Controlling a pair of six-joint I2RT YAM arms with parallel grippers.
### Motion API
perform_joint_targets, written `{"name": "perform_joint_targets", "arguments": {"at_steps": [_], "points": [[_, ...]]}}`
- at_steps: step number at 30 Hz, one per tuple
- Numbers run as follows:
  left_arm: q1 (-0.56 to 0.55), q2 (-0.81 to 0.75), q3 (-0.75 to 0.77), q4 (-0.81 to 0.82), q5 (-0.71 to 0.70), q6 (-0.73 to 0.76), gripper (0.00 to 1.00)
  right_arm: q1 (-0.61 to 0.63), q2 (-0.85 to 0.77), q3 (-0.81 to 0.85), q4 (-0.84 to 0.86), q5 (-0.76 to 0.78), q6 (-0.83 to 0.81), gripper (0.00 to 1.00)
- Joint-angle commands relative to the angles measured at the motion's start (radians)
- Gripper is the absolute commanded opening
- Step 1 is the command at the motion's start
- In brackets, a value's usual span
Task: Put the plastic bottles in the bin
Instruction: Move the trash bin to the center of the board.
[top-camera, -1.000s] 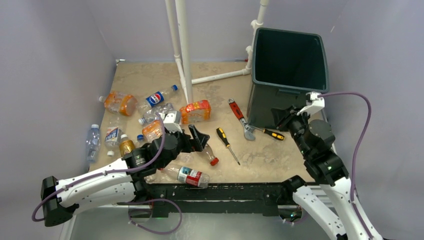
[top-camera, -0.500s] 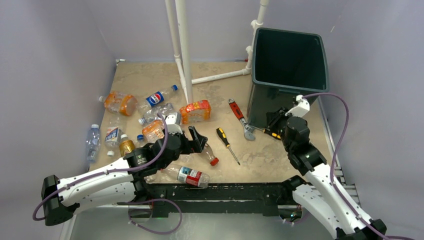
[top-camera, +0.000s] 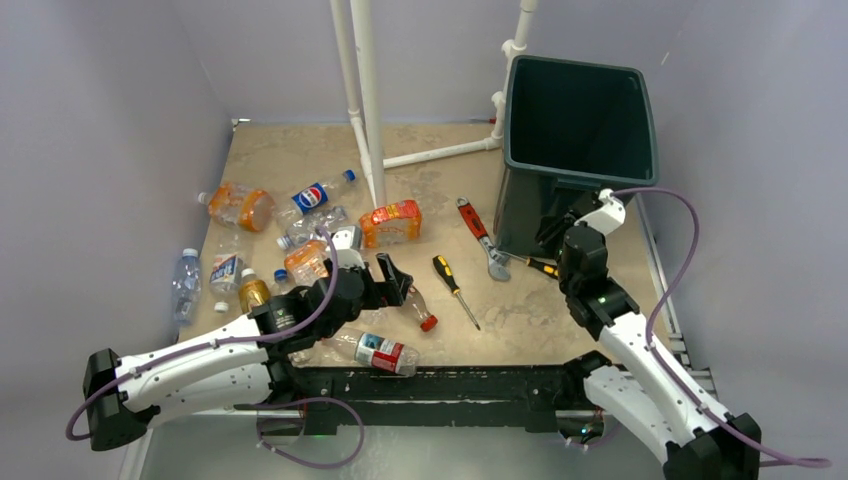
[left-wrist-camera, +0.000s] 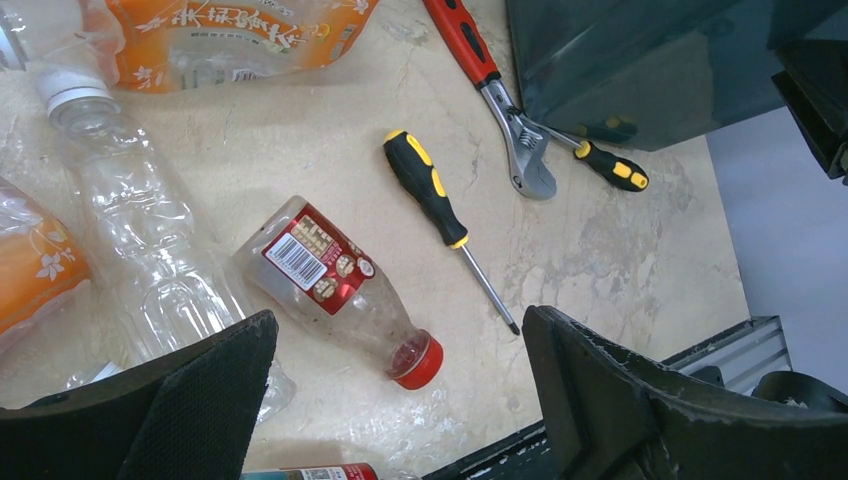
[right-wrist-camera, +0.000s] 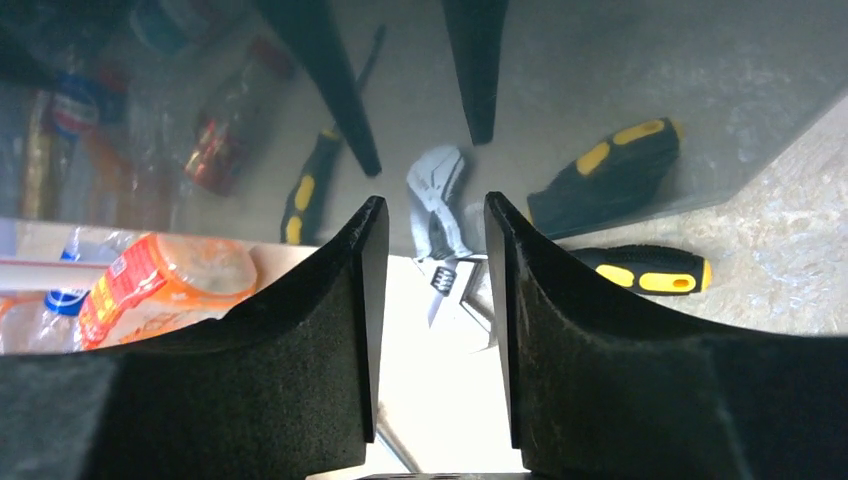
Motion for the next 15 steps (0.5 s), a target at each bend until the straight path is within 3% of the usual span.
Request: {"name": "perform_joint_targets", "arguments": {"at_steps": [1, 7, 15], "points": [[-0.001, 0.003, 0.008, 0.002, -0.018, -0.003, 0.93, -0.042, 0.039, 0.015, 0.079, 0.045, 0.027, 0.44], [-0.001, 0.004, 0.004, -0.001, -0.014, -0.003, 0.93, -0.120, 0.077, 0.018, 0.121, 0.024, 0.052, 0.53], [-0.001, 0.006, 0.014, -0.015, -0.011, 0.002, 0.93, -0.144, 0.061, 0.016, 0.112, -0.043, 0.048, 0.55]]}}
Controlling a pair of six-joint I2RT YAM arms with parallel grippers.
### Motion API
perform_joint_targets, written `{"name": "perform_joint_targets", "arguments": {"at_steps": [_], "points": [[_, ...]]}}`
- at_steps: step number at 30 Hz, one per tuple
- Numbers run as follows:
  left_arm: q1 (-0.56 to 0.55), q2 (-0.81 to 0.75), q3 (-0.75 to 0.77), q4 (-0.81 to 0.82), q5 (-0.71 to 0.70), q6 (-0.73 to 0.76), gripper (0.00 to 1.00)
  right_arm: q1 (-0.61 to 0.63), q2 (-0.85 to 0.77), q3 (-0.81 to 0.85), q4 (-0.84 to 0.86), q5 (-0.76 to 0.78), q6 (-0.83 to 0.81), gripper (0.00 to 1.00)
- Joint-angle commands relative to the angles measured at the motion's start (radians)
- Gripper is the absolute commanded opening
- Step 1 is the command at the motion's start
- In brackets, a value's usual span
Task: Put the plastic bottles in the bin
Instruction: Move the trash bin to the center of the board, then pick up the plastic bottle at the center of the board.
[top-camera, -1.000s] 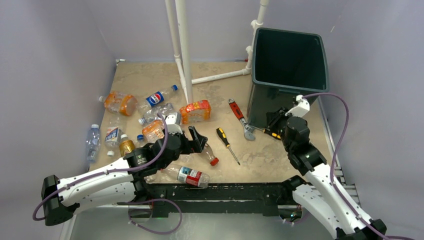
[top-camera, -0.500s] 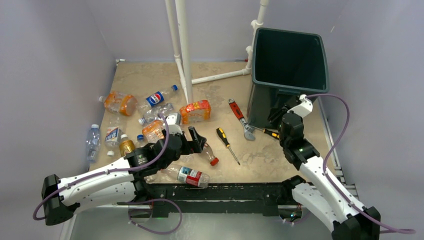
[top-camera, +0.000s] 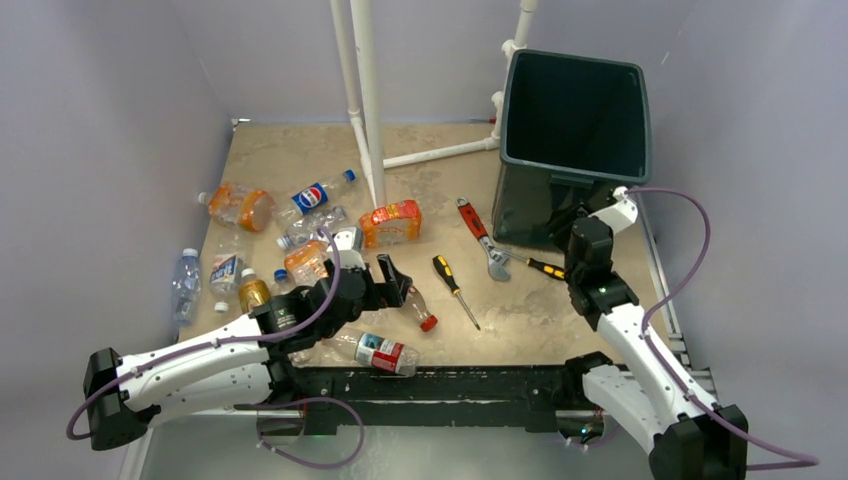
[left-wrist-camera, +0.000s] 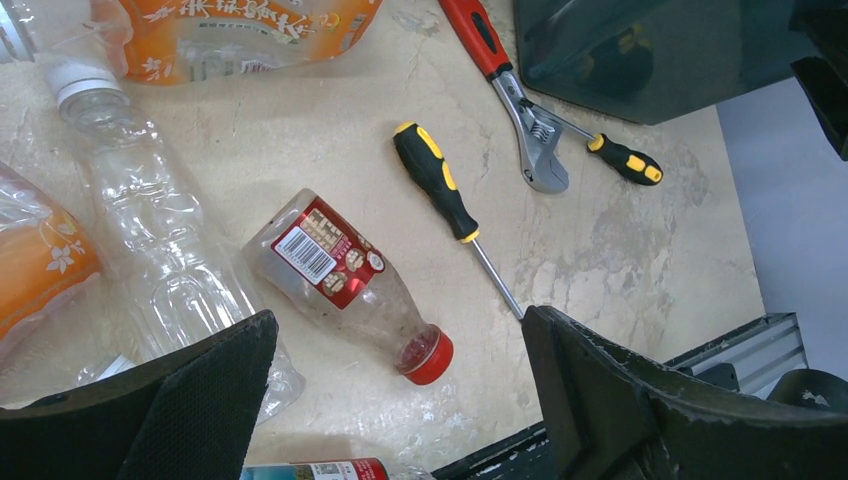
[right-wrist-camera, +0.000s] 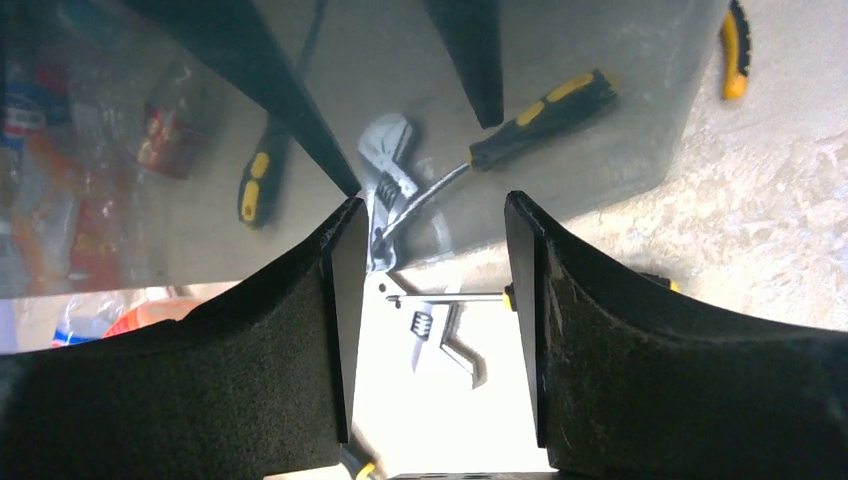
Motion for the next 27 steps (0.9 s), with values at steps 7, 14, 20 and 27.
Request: {"name": "perform_joint_targets", "arguments": {"at_steps": [7, 14, 20, 27], "points": [[-0.001, -0.019, 0.003, 0.010, -0.016, 0.010, 0.93, -0.005, -0.224, -0.097, 0.086, -0.466, -0.086, 0.74], [-0.001, -0.046, 0.055, -0.146, -0.181, -0.032, 0.95, 0.198, -0.196, -0.117, 0.025, -0.636, -0.132, 0.85], [-0.001, 0.017, 0.183, -0.462, -0.302, -0.177, 0.97, 0.519, -0.154, -0.170, 0.063, -0.535, -0.130, 0.84], [-0.001, 0.031, 0.143, -0.569, -0.212, -0.283, 0.97, 0.691, -0.043, -0.202, 0.128, -0.514, -0.143, 0.87]]}}
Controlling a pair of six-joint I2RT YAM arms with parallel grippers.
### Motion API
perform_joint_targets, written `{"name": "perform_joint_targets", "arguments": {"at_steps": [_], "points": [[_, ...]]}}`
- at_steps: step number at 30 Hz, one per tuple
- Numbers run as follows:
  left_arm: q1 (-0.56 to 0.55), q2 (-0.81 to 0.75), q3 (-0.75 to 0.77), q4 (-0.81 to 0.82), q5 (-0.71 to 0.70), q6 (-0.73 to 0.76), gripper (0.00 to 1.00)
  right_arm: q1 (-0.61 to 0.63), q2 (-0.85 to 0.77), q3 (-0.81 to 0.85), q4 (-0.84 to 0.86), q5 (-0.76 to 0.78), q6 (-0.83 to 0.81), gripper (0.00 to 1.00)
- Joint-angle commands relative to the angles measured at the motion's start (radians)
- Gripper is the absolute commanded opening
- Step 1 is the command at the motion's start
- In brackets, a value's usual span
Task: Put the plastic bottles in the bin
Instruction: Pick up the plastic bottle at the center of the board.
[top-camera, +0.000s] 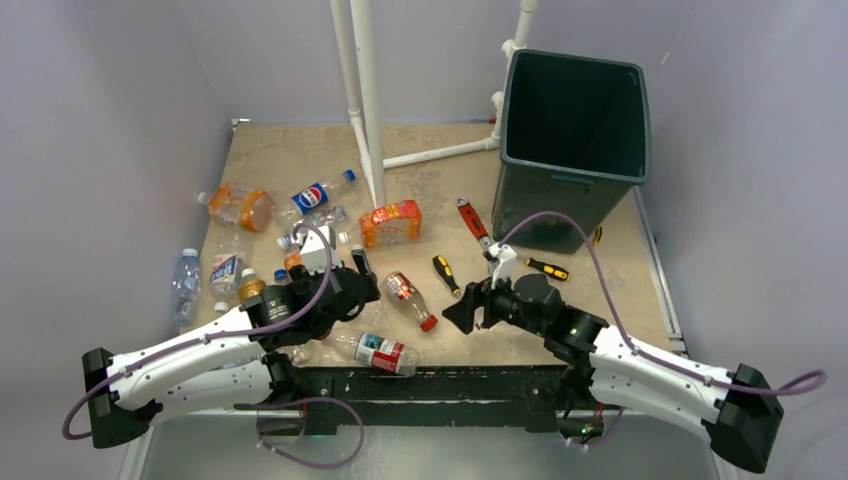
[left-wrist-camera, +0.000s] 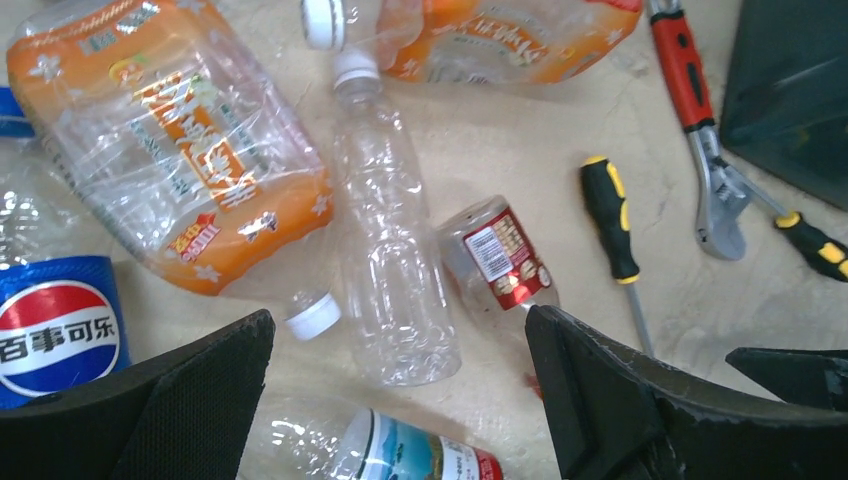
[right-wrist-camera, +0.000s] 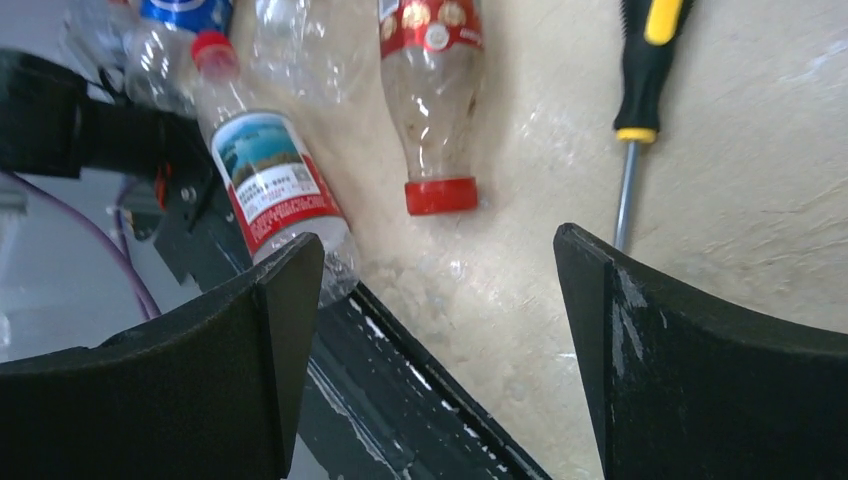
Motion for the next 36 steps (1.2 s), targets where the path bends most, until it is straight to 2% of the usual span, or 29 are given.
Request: {"name": "perform_joint_targets", "arguments": {"at_steps": [1, 6, 14, 20, 32, 36], "points": [[-0.001, 0.012, -0.017, -0.114, 0.053, -0.100, 0.97, 0.082, 0.091, 0.017, 0.084, 0.033, -0.036, 0.89], [-0.001, -0.048, -0.072, -0.123, 0.097, -0.159, 0.96, 0.208, 0.327, 0.136, 0.065, 0.178, -0.065, 0.96], [-0.001, -0.294, -0.169, 0.031, 0.105, -0.118, 0.95, 0.240, 0.530, 0.224, 0.097, 0.309, -0.084, 0.93], [-0.001, -0.278, -0.155, 0.044, 0.099, -0.069, 0.95, 0.243, 0.633, 0.256, 0.115, 0.271, -0.132, 0.86], [-0.001, -0.211, -0.085, 0.098, 0.065, 0.048, 0.96, 0.243, 0.741, 0.281, 0.161, 0.233, -0.168, 0.70], [-0.001, -0.206, -0.064, 0.102, 0.054, 0.073, 0.96, 0.243, 0.745, 0.276, 0.180, 0.217, -0.180, 0.54]]}}
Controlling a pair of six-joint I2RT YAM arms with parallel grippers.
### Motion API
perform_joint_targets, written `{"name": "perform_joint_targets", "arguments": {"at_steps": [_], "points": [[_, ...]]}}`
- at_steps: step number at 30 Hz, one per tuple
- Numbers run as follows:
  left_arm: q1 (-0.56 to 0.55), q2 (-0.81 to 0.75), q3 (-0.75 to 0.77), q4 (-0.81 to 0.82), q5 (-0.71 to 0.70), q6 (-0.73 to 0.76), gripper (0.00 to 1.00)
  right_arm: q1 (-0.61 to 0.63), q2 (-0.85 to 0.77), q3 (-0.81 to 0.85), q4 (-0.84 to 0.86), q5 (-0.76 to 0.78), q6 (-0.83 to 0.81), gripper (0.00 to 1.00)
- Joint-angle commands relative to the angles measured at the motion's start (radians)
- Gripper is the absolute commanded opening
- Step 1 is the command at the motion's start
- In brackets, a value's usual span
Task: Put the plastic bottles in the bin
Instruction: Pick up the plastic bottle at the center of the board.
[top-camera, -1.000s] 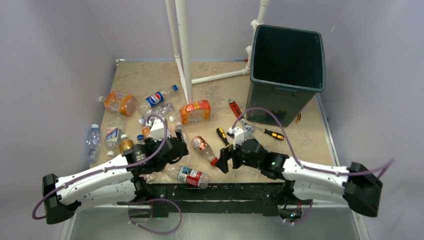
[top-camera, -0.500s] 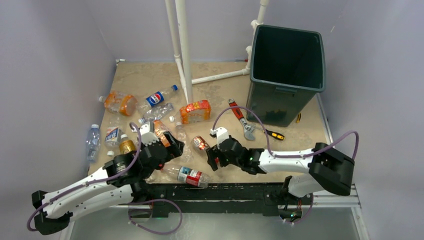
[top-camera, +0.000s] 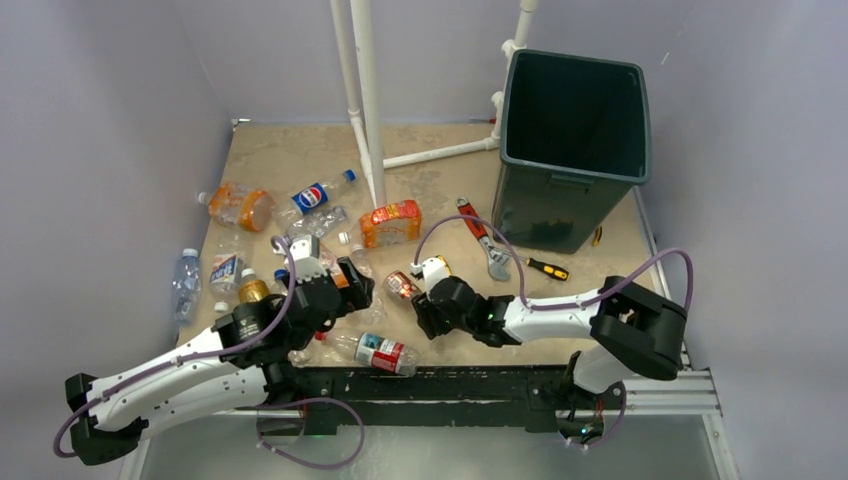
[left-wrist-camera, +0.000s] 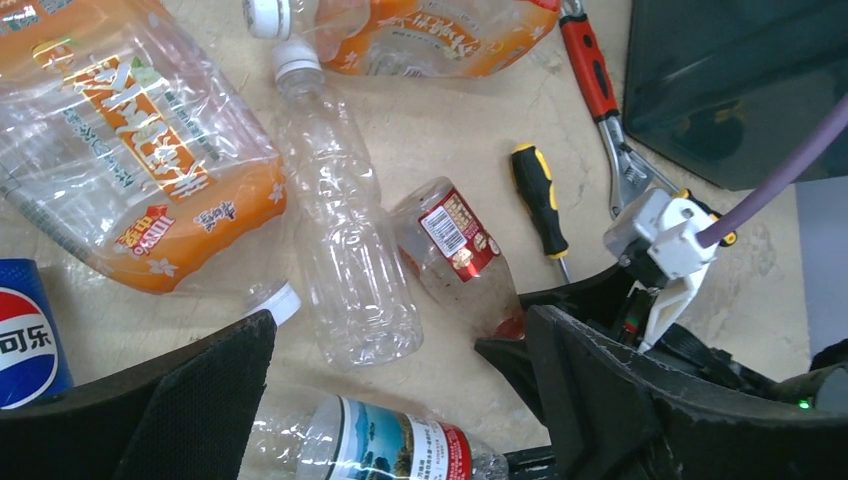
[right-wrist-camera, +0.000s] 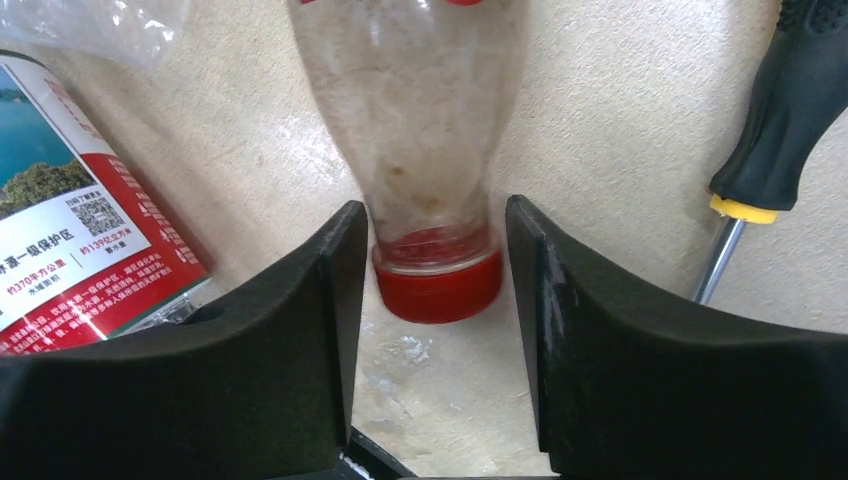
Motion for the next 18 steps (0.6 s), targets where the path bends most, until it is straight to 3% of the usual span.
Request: {"name": "perform_joint_targets", "arguments": {"at_steps": [1, 7, 10, 14, 18], "points": [[-0.001, 0.004, 0.062, 0.043, -0.038, 0.062, 0.96, 0.005, -0.009, 0.030, 0.051, -0.012, -0.028, 0.48], [-0.001, -0.019, 0.136, 0.099, -0.094, 0.189, 0.97, 0.006, -0.250, 0.087, -0.134, -0.049, -0.036, 0.14], [-0.001, -0.053, 0.137, 0.287, -0.065, 0.353, 0.97, 0.008, -0.391, 0.140, -0.252, -0.150, -0.098, 0.00], [-0.001, -0.140, 0.032, 0.661, 0.057, 0.520, 0.99, 0.008, -0.536, 0.170, -0.288, -0.293, -0.160, 0.00], [-0.001, -0.168, -0.009, 0.925, 0.241, 0.578, 0.99, 0.008, -0.666, 0.130, -0.196, -0.292, -0.129, 0.00]]}}
